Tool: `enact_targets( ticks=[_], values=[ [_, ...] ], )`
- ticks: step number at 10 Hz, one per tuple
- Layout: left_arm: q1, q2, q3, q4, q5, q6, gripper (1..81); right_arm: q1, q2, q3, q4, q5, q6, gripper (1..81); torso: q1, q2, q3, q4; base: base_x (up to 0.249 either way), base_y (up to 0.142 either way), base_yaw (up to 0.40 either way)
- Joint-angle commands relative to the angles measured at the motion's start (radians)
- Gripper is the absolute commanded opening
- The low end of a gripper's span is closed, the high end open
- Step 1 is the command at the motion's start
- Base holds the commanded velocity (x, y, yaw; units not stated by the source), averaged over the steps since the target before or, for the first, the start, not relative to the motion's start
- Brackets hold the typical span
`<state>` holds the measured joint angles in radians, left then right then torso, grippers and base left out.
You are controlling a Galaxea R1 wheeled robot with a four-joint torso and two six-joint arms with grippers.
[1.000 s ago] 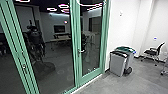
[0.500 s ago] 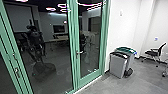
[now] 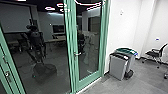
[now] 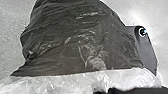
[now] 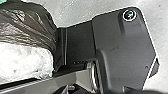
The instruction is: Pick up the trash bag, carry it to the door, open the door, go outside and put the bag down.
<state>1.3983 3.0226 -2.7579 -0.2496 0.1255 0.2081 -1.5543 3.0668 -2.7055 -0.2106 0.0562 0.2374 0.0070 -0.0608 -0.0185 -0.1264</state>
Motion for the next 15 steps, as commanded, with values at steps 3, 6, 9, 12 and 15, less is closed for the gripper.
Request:
enact_targets(
  ticks=[3, 6, 9, 12, 15],
  values=[
    [-0.072, -0.002, -0.002, 0.009, 0.054, 0.007, 1.0, 0.052, 0.009, 0.006, -0.009, -0.044, 0.002, 81.1, 0.0, 0.0, 0.0, 0.0, 0.152, -0.079, 0.0],
    [-0.072, -0.002, -0.002, 0.009, 0.054, 0.007, 1.0, 0.051, 0.009, 0.004, -0.009, -0.044, 0.002, 81.1, 0.0, 0.0, 0.0, 0.0, 0.152, -0.076, 0.0],
    [-0.072, -0.002, -0.002, 0.009, 0.054, 0.007, 1.0, 0.052, 0.009, 0.004, -0.009, -0.044, 0.002, 81.1, 0.0, 0.0, 0.0, 0.0, 0.148, -0.07, 0.0],
    [-0.072, -0.002, -0.003, 0.009, 0.055, 0.007, 1.0, 0.052, 0.011, 0.007, -0.009, -0.044, 0.002, 81.1, 0.0, 0.0, 0.0, 0.0, 0.14, -0.067, 0.0],
    [-0.072, 0.0, -0.002, 0.009, 0.054, 0.005, 1.0, 0.053, 0.011, 0.009, -0.009, -0.044, 0.002, 81.1, 0.0, 0.0, 0.0, 0.0, 0.138, -0.042, 0.0]
  ],
)
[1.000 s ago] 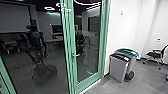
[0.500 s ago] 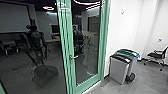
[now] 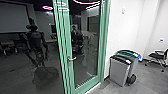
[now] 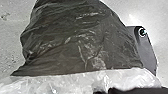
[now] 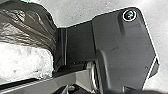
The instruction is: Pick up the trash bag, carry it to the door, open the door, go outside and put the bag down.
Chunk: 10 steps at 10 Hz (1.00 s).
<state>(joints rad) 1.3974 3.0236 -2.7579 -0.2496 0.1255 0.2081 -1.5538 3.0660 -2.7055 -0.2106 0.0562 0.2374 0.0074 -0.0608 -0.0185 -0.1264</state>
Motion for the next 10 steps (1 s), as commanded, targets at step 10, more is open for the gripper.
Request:
enact_targets(
  ticks=[10],
  values=[
    [-0.071, 0.0, -0.002, 0.007, 0.054, 0.007, 1.0, 0.056, 0.013, 0.009, -0.01, -0.045, 0.002, 81.1, 0.0, 0.0, 0.0, 0.0, 0.139, -0.013, 0.0]
  ],
)
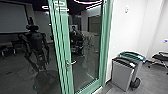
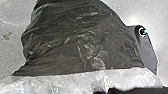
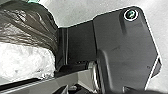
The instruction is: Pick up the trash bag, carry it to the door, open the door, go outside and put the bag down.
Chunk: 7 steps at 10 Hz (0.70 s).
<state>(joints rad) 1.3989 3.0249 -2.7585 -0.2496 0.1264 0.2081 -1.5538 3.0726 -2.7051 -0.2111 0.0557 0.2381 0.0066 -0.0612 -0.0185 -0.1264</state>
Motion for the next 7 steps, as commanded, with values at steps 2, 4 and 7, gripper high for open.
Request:
enact_targets(
  ticks=[2, 4, 7],
  values=[
    [-0.073, 0.002, -0.001, 0.009, 0.053, 0.007, 1.0, 0.053, 0.007, 0.005, -0.008, -0.045, 0.004, 81.1, 0.001, 0.0, 0.0, 0.0, 0.142, -0.064, 0.0],
    [-0.073, 0.005, -0.001, 0.009, 0.053, 0.011, 1.0, 0.048, 0.007, 0.004, -0.007, -0.042, 0.004, 81.1, 0.0, 0.0, 0.0, 0.0, 0.142, -0.064, 0.0],
    [-0.071, 0.006, -0.001, 0.007, 0.053, 0.013, 1.0, 0.042, 0.005, 0.004, -0.005, -0.034, 0.004, 81.1, 0.0, 0.0, 0.0, 0.0, 0.142, -0.064, 0.0]
  ],
)
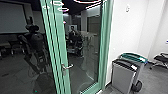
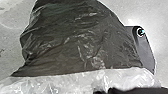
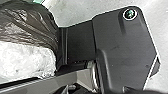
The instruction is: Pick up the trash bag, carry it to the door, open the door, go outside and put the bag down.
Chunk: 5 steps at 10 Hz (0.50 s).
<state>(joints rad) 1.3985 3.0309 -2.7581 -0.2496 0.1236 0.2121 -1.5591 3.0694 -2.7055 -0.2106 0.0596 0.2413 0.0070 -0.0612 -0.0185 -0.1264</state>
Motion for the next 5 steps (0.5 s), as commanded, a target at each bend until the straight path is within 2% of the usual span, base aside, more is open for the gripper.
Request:
enact_targets(
  ticks=[1, 5],
  values=[
    [-0.071, 0.002, -0.002, 0.009, 0.056, 0.009, 1.0, 0.04, 0.008, 0.004, -0.007, -0.017, 0.001, 81.1, 0.0, 0.0, 0.0, 0.0, 0.142, -0.064, 0.0],
    [-0.072, 0.002, -0.002, 0.009, 0.056, 0.015, 1.0, 0.037, 0.011, 0.004, -0.01, -0.01, 0.0, 81.1, 0.0, 0.0, 0.0, 0.0, 0.142, -0.064, 0.0]
  ],
)
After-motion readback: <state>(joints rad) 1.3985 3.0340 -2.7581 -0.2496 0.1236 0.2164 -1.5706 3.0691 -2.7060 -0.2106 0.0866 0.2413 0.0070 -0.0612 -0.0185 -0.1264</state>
